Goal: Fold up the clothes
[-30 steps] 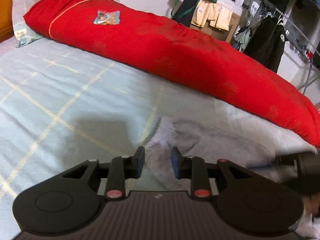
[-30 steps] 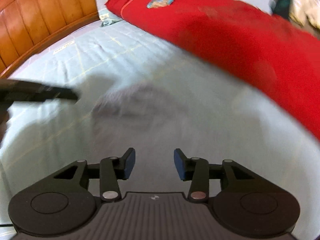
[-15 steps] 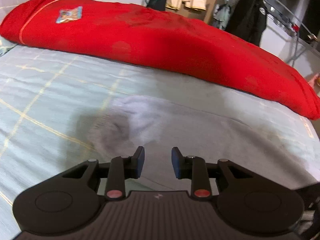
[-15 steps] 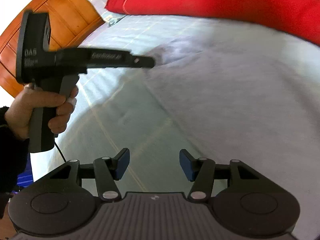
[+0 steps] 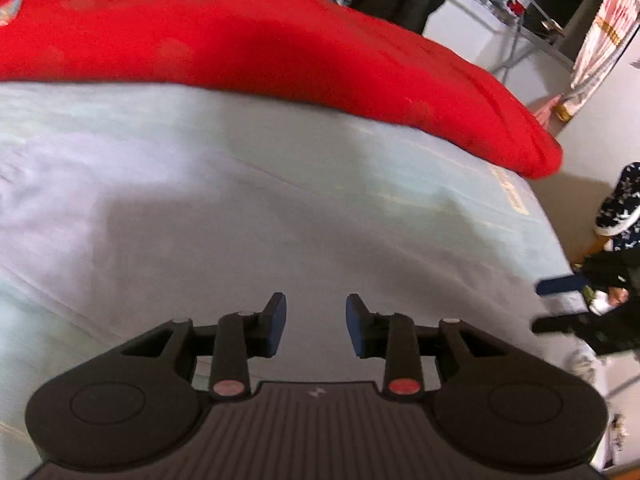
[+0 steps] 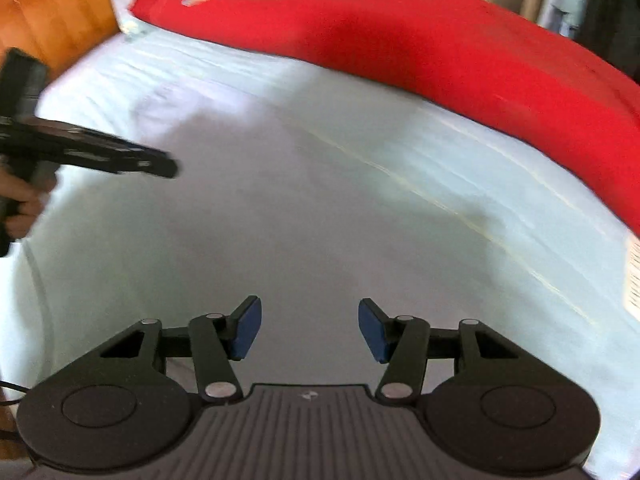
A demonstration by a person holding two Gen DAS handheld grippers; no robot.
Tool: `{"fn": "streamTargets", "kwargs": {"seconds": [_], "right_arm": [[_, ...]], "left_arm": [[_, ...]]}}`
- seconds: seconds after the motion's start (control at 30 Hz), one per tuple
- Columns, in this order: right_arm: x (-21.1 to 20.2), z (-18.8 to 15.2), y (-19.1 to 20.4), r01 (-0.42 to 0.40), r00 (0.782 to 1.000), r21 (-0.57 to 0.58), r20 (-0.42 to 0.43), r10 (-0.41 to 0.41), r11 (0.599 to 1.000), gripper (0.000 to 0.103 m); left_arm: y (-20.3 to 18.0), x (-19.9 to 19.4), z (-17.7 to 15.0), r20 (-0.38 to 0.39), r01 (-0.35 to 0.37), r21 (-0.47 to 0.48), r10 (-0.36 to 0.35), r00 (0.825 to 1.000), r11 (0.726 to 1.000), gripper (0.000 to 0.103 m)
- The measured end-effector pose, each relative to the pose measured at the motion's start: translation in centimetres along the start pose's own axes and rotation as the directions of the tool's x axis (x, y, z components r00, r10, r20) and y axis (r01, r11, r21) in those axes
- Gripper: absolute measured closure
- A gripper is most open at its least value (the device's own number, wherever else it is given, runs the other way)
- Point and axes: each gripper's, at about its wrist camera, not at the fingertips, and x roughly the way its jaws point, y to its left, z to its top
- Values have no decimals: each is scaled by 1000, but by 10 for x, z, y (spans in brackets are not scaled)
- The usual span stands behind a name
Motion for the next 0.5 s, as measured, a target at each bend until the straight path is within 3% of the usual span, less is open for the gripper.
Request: {"fn": "streamTargets", "kwargs": {"seconds": [0.1,0.2,0.3,0.5], "right_arm": [[-1,-14,-40,27,1000,11,-1,-27,1000,54],[1,-22,-74,31,999,19,10,-32,999,56],[10,-22,-102,17,999,-16,27,-16,1000,56],[59,-23,-140,-67,998,-68,-5,67,995,58]], "left_arm": [[-29,20,-9,-26,19,5,-19,999,1000,71],[-51,46,-22,-81,-33,38,36,996,999,70],[-53,65,-35,-154,-93,13,94,984,996,70],[-47,65,-37,-169,-125,-28,118,978,992,69]]}}
